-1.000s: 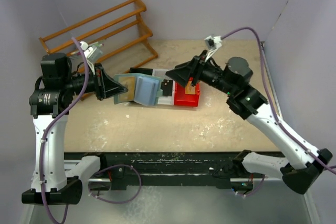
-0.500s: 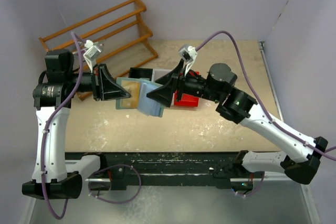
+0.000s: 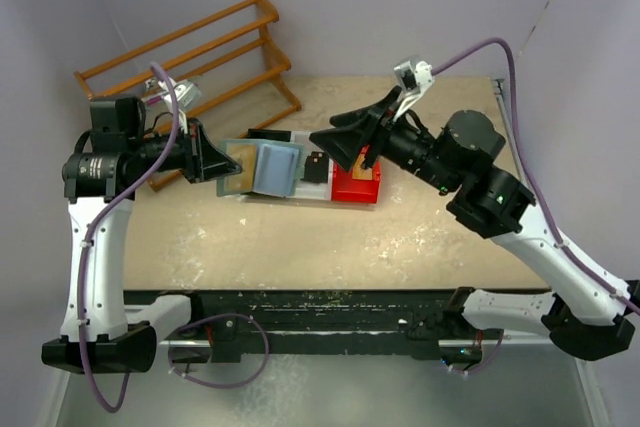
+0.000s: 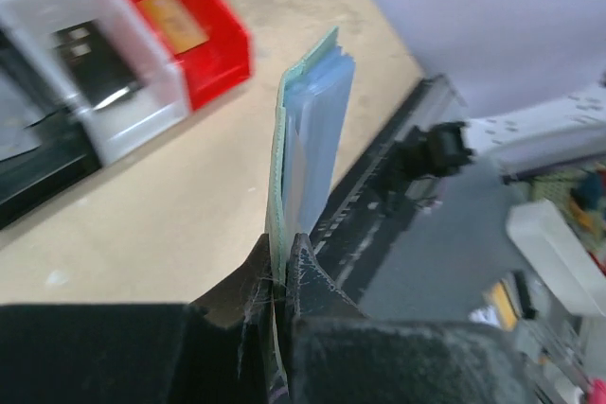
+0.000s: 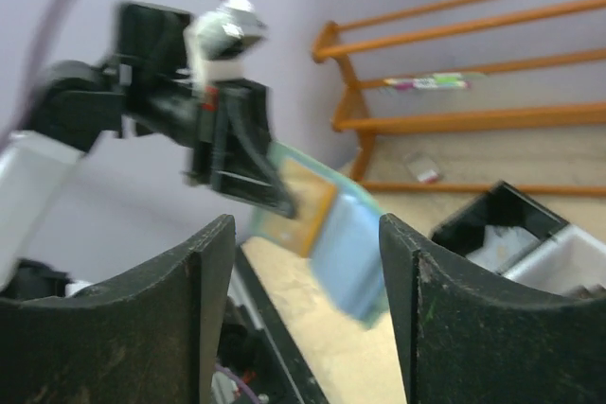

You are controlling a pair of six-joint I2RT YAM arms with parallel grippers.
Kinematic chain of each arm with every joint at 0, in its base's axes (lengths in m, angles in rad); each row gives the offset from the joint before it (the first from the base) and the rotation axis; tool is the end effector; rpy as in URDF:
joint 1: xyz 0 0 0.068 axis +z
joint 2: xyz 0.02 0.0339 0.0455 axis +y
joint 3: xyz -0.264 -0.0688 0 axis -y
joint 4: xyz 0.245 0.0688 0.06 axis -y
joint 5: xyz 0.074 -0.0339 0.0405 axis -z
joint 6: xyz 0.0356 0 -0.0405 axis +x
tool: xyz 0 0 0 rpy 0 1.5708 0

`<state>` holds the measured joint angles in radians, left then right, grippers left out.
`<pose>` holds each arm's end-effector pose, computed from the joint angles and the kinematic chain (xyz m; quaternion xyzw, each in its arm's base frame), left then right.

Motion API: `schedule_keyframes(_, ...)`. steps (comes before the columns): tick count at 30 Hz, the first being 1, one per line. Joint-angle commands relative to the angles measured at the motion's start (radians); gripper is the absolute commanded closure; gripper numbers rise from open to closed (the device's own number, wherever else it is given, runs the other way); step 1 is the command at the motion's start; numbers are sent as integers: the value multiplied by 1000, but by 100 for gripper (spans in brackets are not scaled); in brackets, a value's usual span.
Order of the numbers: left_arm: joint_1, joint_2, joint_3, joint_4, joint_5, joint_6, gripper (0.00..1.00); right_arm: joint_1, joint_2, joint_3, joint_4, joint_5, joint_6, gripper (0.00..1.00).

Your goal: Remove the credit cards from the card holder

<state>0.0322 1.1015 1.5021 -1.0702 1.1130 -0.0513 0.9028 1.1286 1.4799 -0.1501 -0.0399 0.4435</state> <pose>0.1741 -0.0263 0.4441 0.1979 0.7733 -0.4790 0.3652 0.1375 0.1766 0.5146 -0.1590 0.6123 0.4927 0.5976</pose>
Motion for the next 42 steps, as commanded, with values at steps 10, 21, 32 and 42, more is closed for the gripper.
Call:
schedule_keyframes(10,5,-22,25,-17,-232,36,100,22,250,-155,556,-444,374,50)
schedule_keyframes(21,6,-1,50,-37,3,14,100,15,315,-224,621,-501,422,57)
schedule_keyframes(32,24,-5,65,-46,108,-1,100,-49,244,-252,515,-447,357,58)
schedule_keyframes(42,25,-10,45,-28,128,-23,100,-45,305,-213,566,-449,385,59)
